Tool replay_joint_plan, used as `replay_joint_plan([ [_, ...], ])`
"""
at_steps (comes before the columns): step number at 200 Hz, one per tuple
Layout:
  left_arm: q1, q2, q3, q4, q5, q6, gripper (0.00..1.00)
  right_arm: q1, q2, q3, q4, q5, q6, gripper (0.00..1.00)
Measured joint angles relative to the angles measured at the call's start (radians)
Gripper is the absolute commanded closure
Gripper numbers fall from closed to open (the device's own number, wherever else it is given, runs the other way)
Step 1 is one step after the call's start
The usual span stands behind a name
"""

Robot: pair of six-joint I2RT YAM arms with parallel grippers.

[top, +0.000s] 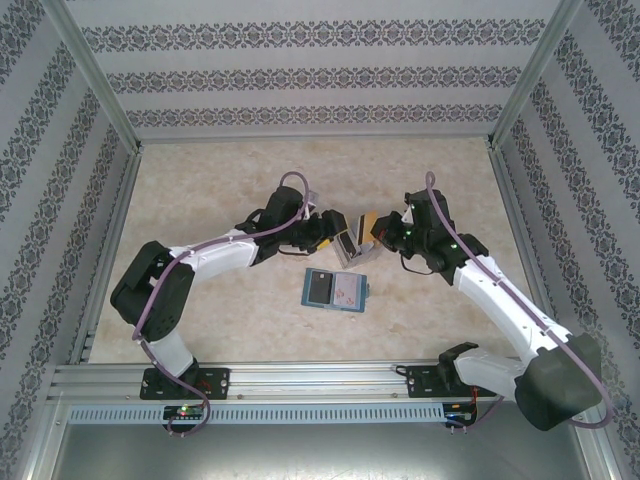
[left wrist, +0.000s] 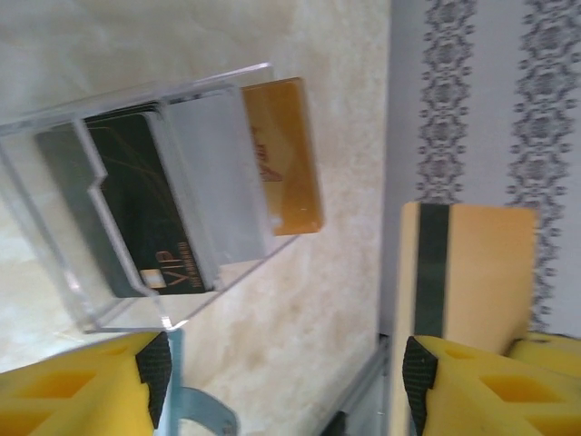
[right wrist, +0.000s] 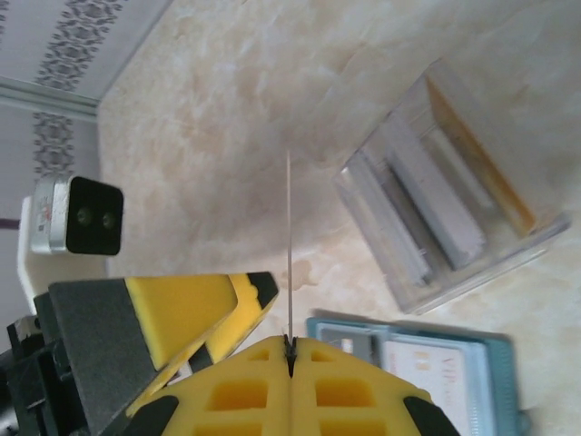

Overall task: Put the credit cards into the card holder
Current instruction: Pick up the credit card from the storage box.

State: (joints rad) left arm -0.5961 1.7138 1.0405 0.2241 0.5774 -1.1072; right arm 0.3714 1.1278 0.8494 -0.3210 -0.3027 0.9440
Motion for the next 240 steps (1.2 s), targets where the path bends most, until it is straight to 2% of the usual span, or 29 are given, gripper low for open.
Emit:
replay_joint_plan([
  [14,0.004,0.002,0.0,0.069,0.038,-0.04,0.33,0.0,-0.008,-0.019,0.035,-0.022,0.031,1.0],
  [54,0.007,0.039,0.0,0.262,0.133,-0.142,0.47,0.0,-0.014,-0.059,0.116,-0.071,0.089,1.0],
  [114,0.007,0.055,-0.007,0.318,0.172,-0.185,0.47,0.0,-0.028,-0.117,0.238,-0.124,0.162,1.0],
  [134,0.007,0.055,-0.016,0.331,0.175,-0.193,0.55,-0.001,-0.043,-0.133,0.251,-0.125,0.177,1.0],
  [147,0.007,0.055,-0.016,0.335,0.178,-0.204,0.69,-0.001,-0.047,-0.137,0.257,-0.126,0.181,1.0],
  [174,0.009,0.055,-0.021,0.345,0.179,-0.217,0.94,-0.003,-0.049,-0.139,0.273,-0.125,0.187,0.9],
  [185,0.011,0.051,-0.022,0.358,0.183,-0.216,1.0,-0.008,-0.05,-0.147,0.267,-0.124,0.187,0.84],
  [240,0.011,0.045,-0.022,0.363,0.227,-0.214,1.0,-0.087,-0.065,-0.163,0.27,-0.214,0.16,0.75],
])
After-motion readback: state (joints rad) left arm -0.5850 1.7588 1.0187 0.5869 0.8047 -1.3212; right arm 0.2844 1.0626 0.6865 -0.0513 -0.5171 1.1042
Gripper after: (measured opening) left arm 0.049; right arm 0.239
